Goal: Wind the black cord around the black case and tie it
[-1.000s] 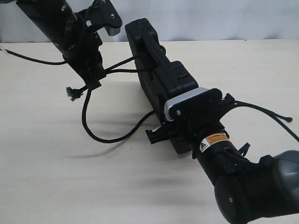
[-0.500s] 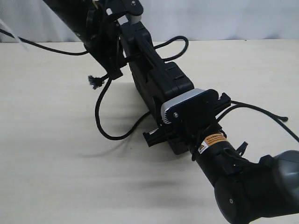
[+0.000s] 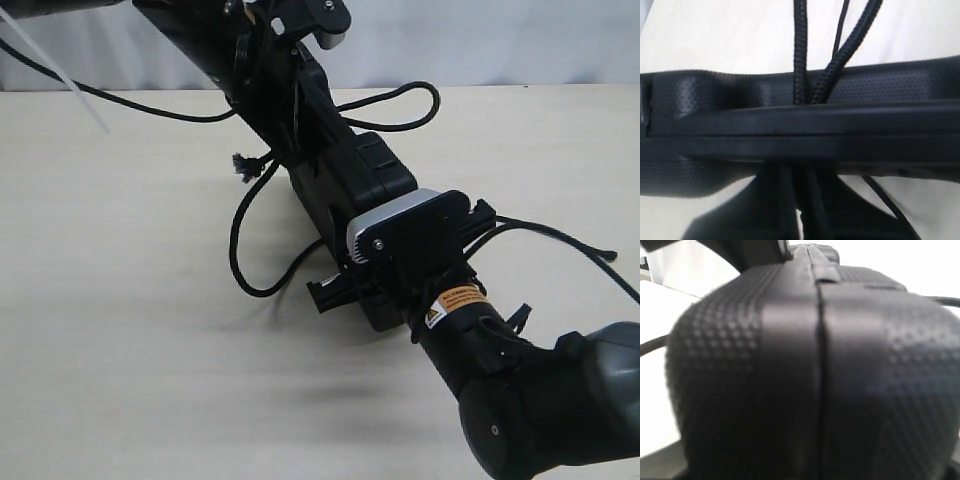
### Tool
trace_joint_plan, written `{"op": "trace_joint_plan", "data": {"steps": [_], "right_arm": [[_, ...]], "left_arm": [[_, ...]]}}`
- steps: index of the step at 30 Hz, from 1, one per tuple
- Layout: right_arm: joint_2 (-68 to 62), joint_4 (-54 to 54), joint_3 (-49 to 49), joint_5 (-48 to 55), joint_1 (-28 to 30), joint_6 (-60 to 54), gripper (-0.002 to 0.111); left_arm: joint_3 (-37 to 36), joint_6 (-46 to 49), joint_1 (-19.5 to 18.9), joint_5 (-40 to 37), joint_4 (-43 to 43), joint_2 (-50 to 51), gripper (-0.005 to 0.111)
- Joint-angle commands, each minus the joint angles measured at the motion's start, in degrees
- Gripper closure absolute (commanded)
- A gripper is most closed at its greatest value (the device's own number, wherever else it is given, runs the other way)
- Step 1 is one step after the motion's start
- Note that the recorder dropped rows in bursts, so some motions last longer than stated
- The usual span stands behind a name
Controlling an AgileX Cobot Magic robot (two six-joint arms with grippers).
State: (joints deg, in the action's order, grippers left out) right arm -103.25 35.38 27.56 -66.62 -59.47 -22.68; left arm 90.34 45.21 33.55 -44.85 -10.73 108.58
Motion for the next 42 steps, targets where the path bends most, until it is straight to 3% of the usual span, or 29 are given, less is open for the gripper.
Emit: {"op": "trace_joint_plan", "data": {"steps": [1,3,6,12,15,23,30,42], "right_arm": [[0.8,-1.8,0.1,-3.3,0.2,-0.4,0.104],[0.8,-1.8,0.1,-3.3,0.2,-0.4,0.104],[0.8,-1.8,0.1,-3.3,0.2,-0.4,0.104],[0.8,-1.8,0.1,-3.3,0.2,-0.4,0.104],[0.8,-1.8,0.1,-3.3,0.2,-0.4,0.104],[0.8,-1.8,0.1,-3.3,0.2,0.1,0.104],[0.8,-1.8,0.1,-3.3,0.2,0.1,0.104],[0.8,-1.8,0.1,-3.3,0.2,0.1,0.104]], "left_arm": [[0.4,-0.6,0.4,3.0,-0.5,0.1,0.106],[0.4,-0.6,0.4,2.9,-0.5,0.1,0.106],[0.4,-0.6,0.4,2.8,-0.3,0.1,0.097],[0.4,-0.6,0.4,2.8,-0.5,0.1,0.061],[0.4,-0.6,0.4,2.6,-0.7,0.1,0.053],[0.4,-0.6,0.4,1.1,-0.5,0.1,0.050],[0.4,-0.8,0.4,0.9,-0.5,-0.1,0.031],[0.4,-0.8,0.4,-3.6,0.2,-4.0,0.031]]}}
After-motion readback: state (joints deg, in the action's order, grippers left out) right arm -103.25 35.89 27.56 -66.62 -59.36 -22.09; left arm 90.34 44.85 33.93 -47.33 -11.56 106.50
